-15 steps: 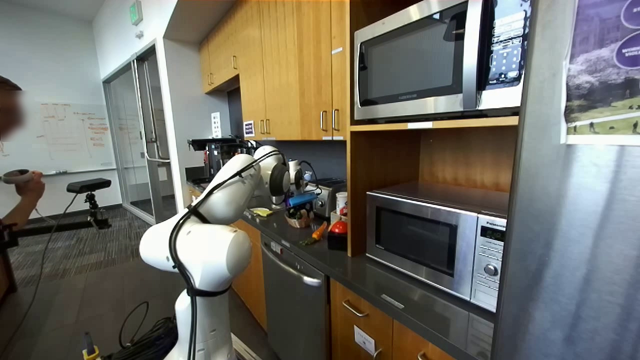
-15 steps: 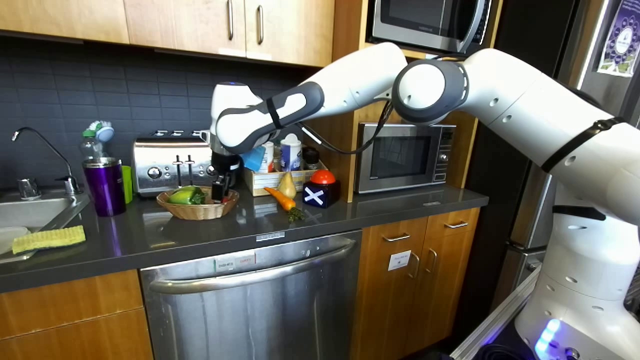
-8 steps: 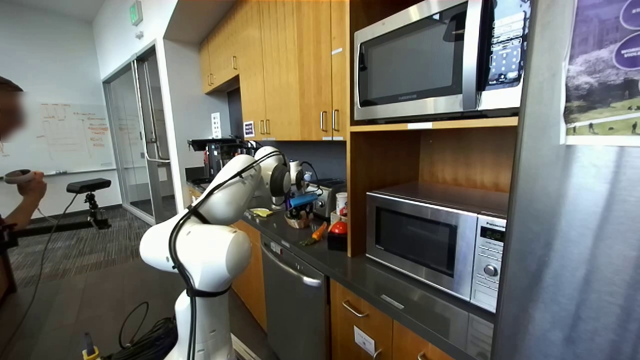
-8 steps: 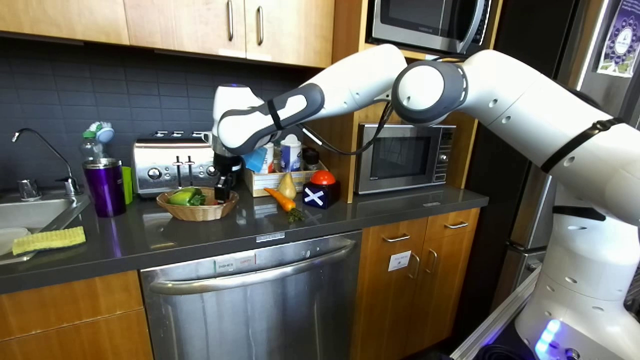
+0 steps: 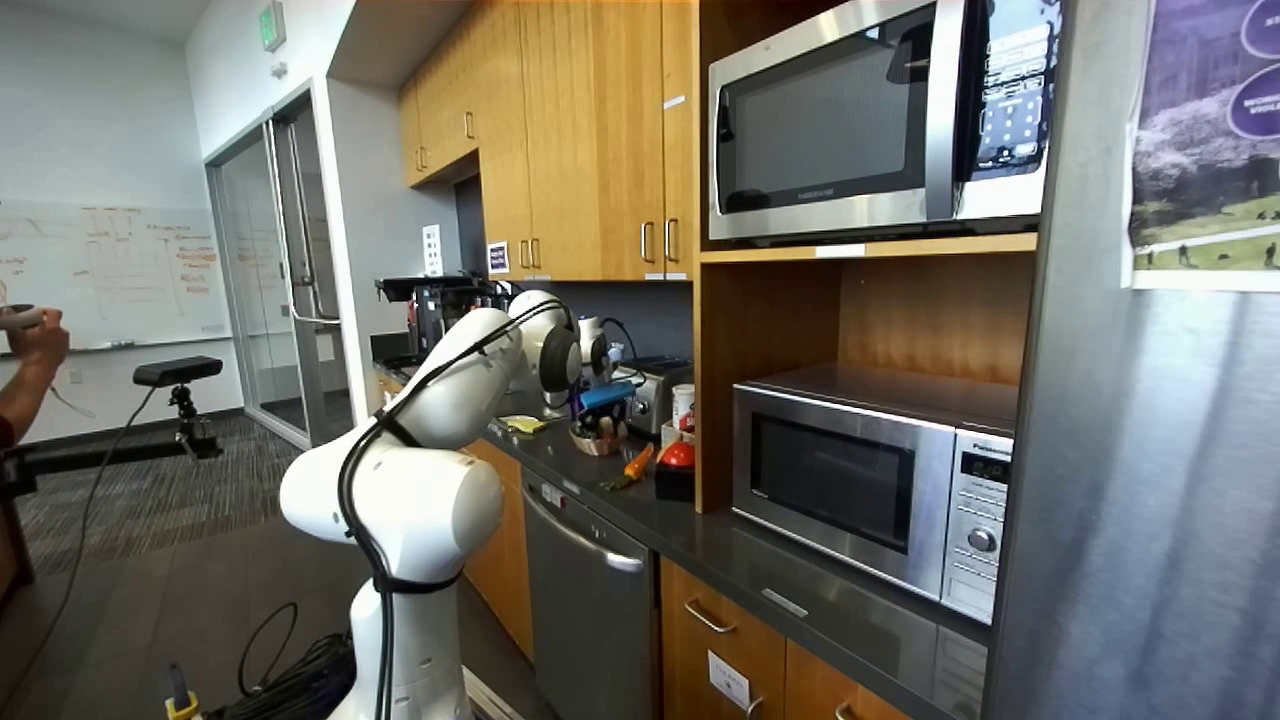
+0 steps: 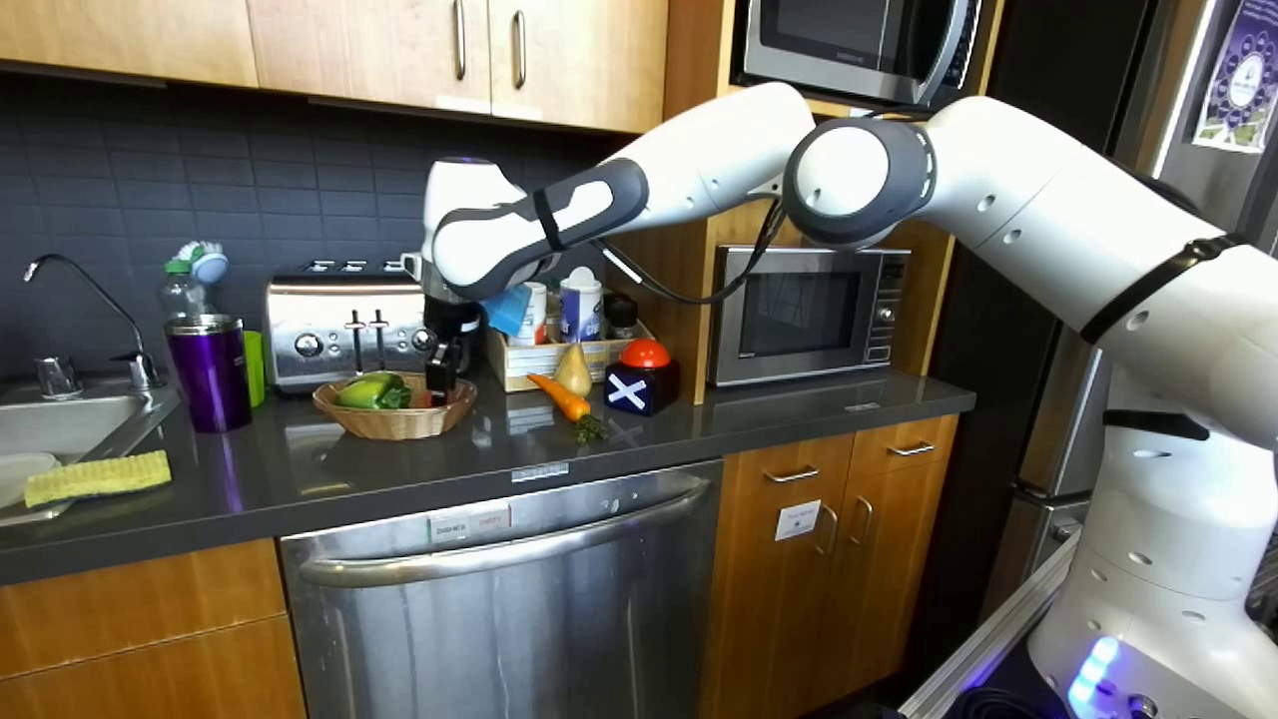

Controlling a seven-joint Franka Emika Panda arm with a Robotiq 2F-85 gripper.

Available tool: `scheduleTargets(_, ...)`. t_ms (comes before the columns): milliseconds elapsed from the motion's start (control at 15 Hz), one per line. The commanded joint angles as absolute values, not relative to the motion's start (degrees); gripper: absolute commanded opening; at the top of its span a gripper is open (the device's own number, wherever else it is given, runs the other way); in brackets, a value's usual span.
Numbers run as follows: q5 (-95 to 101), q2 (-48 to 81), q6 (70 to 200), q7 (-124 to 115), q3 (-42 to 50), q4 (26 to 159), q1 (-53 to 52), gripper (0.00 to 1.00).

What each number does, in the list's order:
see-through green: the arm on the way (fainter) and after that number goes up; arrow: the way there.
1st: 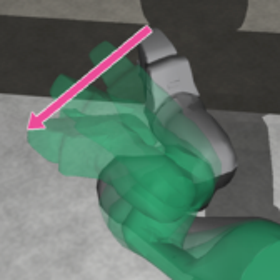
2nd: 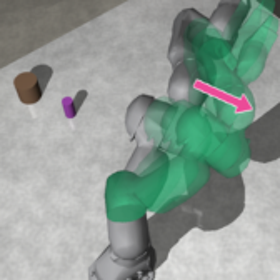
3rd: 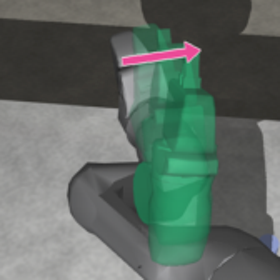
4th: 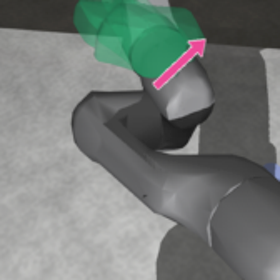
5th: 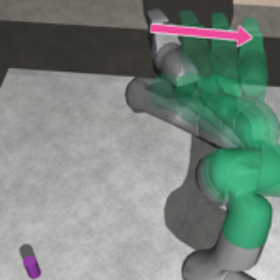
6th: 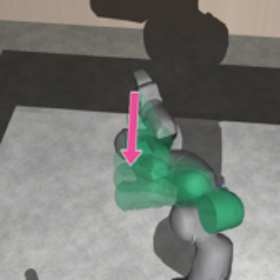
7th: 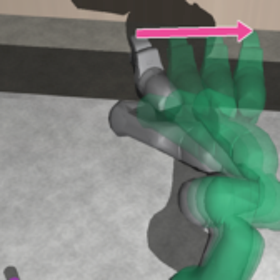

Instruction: Put the red toy on the counter

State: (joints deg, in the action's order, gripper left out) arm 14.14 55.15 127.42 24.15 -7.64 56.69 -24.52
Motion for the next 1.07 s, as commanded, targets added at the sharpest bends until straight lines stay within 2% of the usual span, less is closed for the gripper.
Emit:
scheduleTargets(0,15.12,51.99,124.13,24.54,-7.19,57.59,-25.39,0.24)
scheduleTargets(1000,18.86,39.58,121.23,19.88,-0.99,69.24,-24.08,0.24)
